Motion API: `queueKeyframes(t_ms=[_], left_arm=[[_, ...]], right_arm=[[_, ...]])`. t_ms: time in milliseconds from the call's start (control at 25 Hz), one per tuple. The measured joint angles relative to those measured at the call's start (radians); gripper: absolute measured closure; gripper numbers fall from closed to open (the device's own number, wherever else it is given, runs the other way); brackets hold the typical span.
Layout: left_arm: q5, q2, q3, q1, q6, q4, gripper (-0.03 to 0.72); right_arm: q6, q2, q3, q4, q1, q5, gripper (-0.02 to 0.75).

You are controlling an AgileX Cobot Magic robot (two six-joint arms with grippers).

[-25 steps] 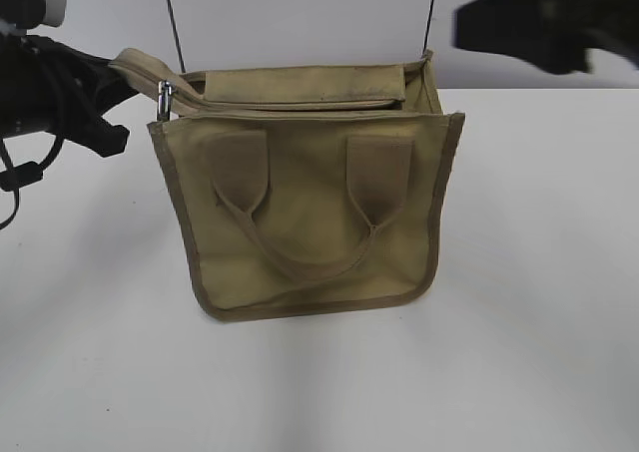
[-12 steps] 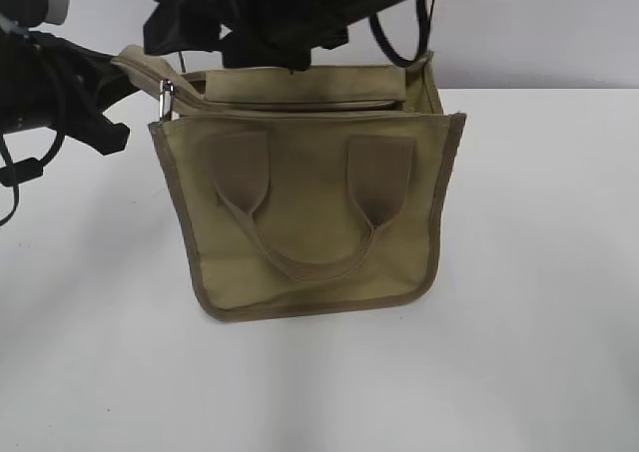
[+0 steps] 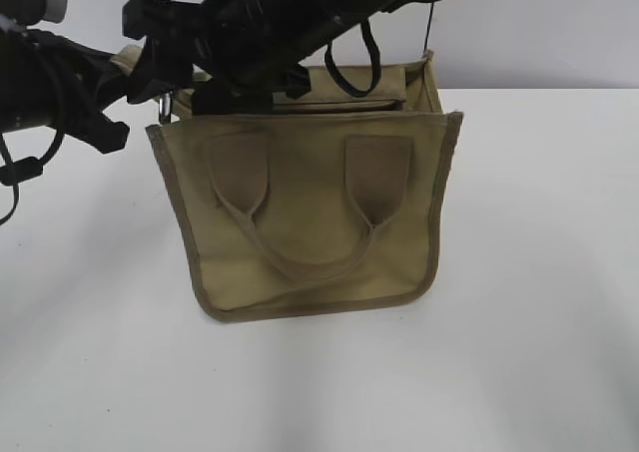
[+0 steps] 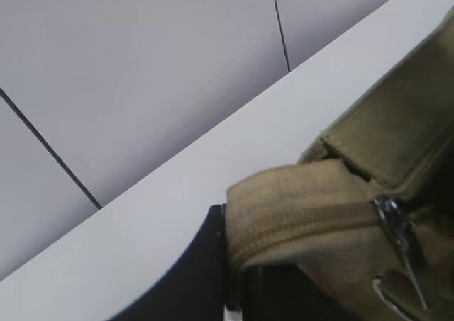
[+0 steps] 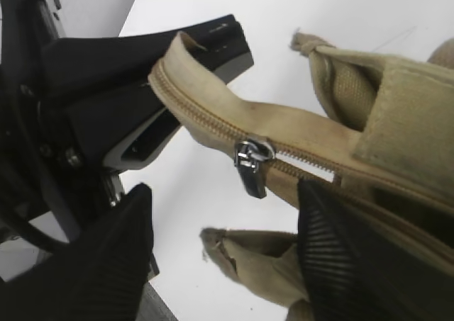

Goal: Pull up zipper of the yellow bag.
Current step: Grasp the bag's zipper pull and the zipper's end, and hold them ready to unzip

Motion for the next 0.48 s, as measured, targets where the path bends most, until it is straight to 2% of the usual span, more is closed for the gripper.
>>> queueKeyframes(t_ms=[200, 480], left_arm=[[-0.026, 0.0, 0.0, 0.0, 0.0, 0.0, 0.687], [-0.031, -0.002, 0.0, 0.0, 0.0, 0.0, 0.687]], right_arm=[[0.021, 0.032, -0.002, 0.028, 0.0, -0.023, 0.364], [0.024, 0.062, -0.046, 0.056, 0.003, -0.026, 0.388]])
